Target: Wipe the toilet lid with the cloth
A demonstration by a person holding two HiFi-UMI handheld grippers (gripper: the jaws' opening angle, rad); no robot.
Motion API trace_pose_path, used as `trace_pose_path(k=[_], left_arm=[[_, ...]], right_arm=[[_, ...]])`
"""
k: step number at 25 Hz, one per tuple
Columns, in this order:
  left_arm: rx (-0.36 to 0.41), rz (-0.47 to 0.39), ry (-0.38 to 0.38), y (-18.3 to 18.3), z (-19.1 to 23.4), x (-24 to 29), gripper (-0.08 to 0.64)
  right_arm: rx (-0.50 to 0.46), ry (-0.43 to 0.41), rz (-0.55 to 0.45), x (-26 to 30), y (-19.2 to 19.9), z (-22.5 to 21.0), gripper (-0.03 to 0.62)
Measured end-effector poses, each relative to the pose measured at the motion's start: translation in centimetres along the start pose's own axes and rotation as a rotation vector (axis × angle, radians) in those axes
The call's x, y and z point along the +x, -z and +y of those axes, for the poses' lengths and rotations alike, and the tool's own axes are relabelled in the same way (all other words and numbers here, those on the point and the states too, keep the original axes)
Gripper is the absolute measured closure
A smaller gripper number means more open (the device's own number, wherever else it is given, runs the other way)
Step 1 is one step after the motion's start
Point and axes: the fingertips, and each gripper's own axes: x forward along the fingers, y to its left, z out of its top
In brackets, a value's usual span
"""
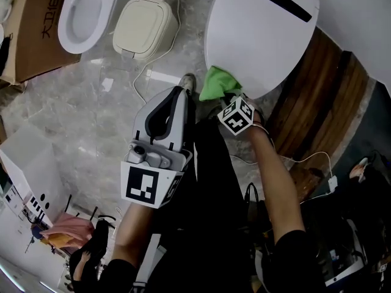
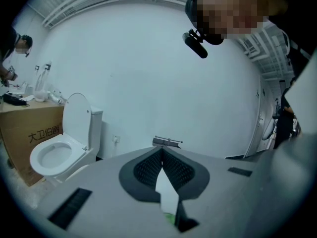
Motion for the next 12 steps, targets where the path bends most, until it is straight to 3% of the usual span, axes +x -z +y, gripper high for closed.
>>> trace_pose_path(k=[5,12], left_arm=[[-0.013,-0.018,-0.026,-1.0,0.3,-0.3,0.551],[-0.02,-0.025,-0.005,-2.0,1.8,3.0,0.551]], right_arm=[[0.276,-0.053,-0.231,-4.7,-3.3,-1.6,0.555],[0.437,0.023,-0.407,-9.4,-8.5,-10.3,0.555]])
